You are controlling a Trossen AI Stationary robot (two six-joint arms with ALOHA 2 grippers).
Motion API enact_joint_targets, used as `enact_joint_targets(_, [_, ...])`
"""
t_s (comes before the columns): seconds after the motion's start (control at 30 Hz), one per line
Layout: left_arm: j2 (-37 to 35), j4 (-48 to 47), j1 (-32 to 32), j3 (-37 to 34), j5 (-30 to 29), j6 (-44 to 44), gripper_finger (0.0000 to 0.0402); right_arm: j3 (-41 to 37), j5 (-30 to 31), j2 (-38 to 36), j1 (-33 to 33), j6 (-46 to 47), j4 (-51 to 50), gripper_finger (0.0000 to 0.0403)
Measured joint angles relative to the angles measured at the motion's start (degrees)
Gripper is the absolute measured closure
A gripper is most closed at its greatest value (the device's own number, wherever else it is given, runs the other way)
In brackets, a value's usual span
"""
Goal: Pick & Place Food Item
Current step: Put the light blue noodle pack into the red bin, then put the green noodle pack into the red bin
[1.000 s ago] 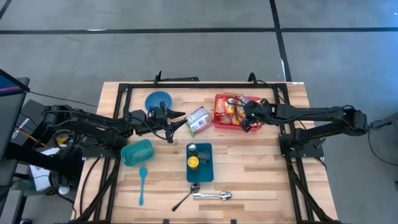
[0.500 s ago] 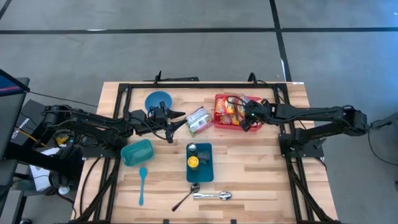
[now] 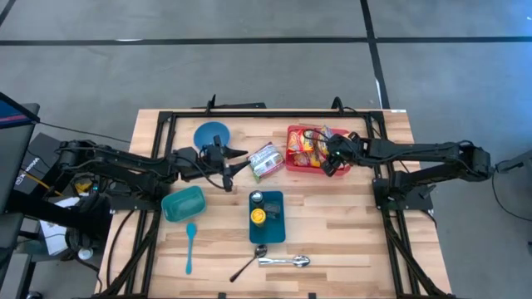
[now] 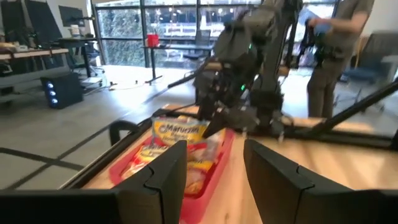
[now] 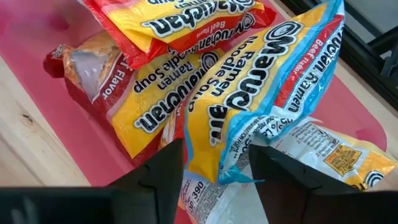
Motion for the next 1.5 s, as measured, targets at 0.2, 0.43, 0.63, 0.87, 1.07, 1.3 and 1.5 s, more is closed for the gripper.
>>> enact_joint_targets(0.2, [0.0, -3.6, 0.0, 0.0, 0.0, 8.5, 0.0247, 0.0, -0.2, -1.7, 0.0, -0.9, -0.3, 0.0224])
enact_joint_targets(0.43, [0.0, -8.7, 0.0, 0.0, -5.5, 11.6, 0.0247, 0.0, -0.2, -7.1, 0.0, 0.0, -2.6, 0.0234])
enact_joint_targets(0.63, [0.0, -12.7, 1.8, 0.0, -10.3, 0.6, 0.0247, 0.0, -0.2, -11.9, 0.0, 0.6, -3.3, 0.0242])
enact_joint_targets(0.87, [0.0, -17.7, 8.1, 0.0, -5.6, -15.8, 0.0247, 0.0, -0.1, -16.7, 0.0, 3.4, -3.0, 0.0250])
enact_joint_targets(1.07, [1.0, -19.5, 10.8, 0.0, 5.4, -29.4, 0.0247, 0.0, 0.1, -18.7, 0.0, 6.7, -2.0, 0.0260])
enact_joint_targets(1.3, [6.2, -19.7, 10.8, 0.0, 12.1, -41.1, 0.0247, 0.0, 0.1, -18.8, 0.9, 7.3, 1.9, 0.0274])
enact_joint_targets(1.5, [11.4, -19.8, 13.1, 0.1, 13.6, -44.0, 0.0247, 0.0, -0.1, -18.8, 3.1, 7.0, 6.2, 0.0279])
